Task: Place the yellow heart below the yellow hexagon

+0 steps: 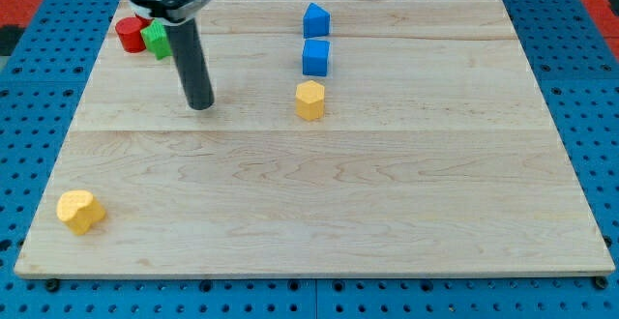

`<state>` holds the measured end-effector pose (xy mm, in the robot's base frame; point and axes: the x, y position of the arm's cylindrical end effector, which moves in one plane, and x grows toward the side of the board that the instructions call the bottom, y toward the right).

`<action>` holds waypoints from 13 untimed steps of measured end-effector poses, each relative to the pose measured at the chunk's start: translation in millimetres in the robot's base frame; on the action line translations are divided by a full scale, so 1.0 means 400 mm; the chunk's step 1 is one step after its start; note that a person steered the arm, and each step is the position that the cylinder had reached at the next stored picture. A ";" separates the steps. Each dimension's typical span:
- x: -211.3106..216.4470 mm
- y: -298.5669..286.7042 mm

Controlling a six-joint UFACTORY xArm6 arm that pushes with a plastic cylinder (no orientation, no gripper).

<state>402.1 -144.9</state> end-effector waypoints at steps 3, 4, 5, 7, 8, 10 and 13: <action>0.002 -0.082; 0.012 -0.159; 0.150 -0.373; 0.318 -0.398; 0.360 -0.387; 0.403 -0.243; 0.387 -0.056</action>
<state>556.9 -167.4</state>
